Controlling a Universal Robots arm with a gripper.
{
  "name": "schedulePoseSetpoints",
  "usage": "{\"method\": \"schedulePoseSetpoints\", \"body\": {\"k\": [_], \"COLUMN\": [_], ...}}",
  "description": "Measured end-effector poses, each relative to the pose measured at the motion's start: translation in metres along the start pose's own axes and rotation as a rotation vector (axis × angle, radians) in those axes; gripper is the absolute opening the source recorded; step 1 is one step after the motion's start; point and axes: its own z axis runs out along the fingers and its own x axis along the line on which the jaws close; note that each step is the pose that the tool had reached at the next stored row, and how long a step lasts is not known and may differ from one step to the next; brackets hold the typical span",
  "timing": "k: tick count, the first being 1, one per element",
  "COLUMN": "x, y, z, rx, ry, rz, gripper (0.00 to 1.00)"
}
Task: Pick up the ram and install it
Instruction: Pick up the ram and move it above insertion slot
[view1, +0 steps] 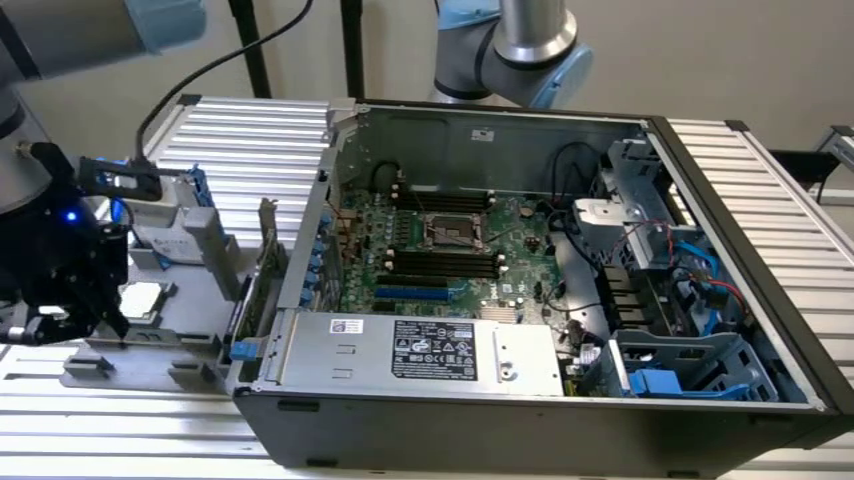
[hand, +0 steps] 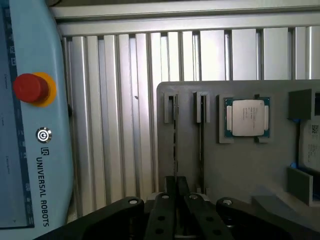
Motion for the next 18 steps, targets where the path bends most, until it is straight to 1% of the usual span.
{"method": "schedulePoseSetpoints", "body": {"k": [6, 10, 13, 18], "x": [0.0, 0.0, 0.0, -0.001], "y": [-0.0044, -0.0097, -0.0154, -0.0283], "z": [-0.0275, -0.0457, -0.0593, -0.0813], "rx": [0.0, 0.0, 0.0, -0.0001], "ry": [0.0, 0.0, 0.0, -0.0014], "rz": [0.0, 0.0, 0.0, 0.0], "gripper": [0.13, 0.13, 0.13, 0.13]}}
